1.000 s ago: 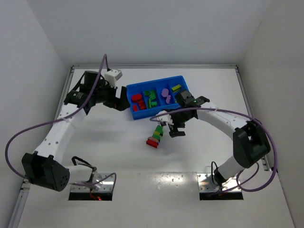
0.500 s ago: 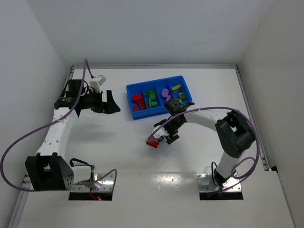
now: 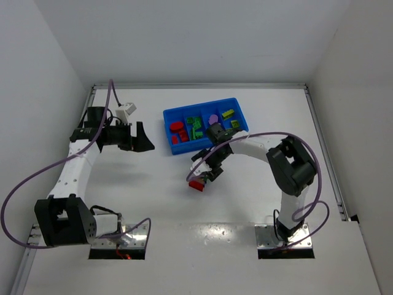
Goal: Sort the legos into containers by color
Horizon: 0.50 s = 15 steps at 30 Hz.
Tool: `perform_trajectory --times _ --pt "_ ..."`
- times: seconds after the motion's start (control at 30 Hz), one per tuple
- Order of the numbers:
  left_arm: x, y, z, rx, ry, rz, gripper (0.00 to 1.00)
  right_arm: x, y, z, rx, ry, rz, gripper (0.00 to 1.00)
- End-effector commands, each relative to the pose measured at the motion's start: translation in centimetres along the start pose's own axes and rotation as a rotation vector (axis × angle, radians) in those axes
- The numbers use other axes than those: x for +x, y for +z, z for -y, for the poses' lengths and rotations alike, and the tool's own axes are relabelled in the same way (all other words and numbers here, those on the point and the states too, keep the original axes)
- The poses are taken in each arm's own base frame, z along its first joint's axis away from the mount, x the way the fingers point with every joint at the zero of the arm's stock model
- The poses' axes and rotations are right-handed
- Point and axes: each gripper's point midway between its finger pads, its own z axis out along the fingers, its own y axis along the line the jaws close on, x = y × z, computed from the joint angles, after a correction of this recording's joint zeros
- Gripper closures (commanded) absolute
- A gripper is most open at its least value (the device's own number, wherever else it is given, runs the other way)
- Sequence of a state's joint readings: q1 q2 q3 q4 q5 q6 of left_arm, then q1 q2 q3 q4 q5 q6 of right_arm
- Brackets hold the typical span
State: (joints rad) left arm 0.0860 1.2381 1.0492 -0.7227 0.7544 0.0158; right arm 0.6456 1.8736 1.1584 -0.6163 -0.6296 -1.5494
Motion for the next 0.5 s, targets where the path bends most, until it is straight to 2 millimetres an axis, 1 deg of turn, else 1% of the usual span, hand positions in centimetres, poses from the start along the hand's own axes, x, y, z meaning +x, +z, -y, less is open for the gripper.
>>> perform_trajectory --times 0.0,0.07,0.17,0.23,0.27,0.3,0.37,0.4,0.43,0.47 --pt "-0.3 -0.2 -0.1 0.036 0.006 0.018 0.0 -0.9 0.9 1.8 0.014 -0.083 0.052 0.32" --pt "-0.3 -0.2 -0.1 0.036 0.006 0.018 0.0 -0.4 1.3 2.1 0.007 -0.091 0.044 0.33" --pt "-0.2 0.0 -0.2 0.037 -0.001 0.012 0.0 0.2 1.9 1.5 -0.026 -0.094 0.04 0.34" --pt "-0.1 0.1 -0.4 0.038 -0.007 0.006 0.0 0.1 1.7 1.7 -0.027 -0.104 0.04 0.34" --pt "0.0 0.1 -0.4 0.038 -0.007 0.005 0.0 0.2 2.0 1.3 -0.041 -0.102 0.043 0.36" --pt "0.0 0.1 -0.4 0.038 -0.007 0.005 0.0 0.2 2.0 1.3 -0.041 -0.111 0.043 0.36" --pt "0.0 0.1 -0.4 0.038 0.002 0.006 0.0 0.4 2.3 0.5 -0.056 -0.099 0.045 0.39" --pt "0.0 0.3 -0.4 0.047 -0.005 0.001 0.0 0.4 2.3 0.5 -0.056 -0.108 0.046 0.43" --pt "0.0 0.3 -0.4 0.048 -0.005 0.0 0.0 0.0 2.4 -0.1 -0.068 -0.109 0.05 0.46" --pt "0.4 0.4 -0.5 0.048 -0.011 -0.006 0.0 -0.1 2.4 -0.1 -0.061 -0.115 0.049 0.48"
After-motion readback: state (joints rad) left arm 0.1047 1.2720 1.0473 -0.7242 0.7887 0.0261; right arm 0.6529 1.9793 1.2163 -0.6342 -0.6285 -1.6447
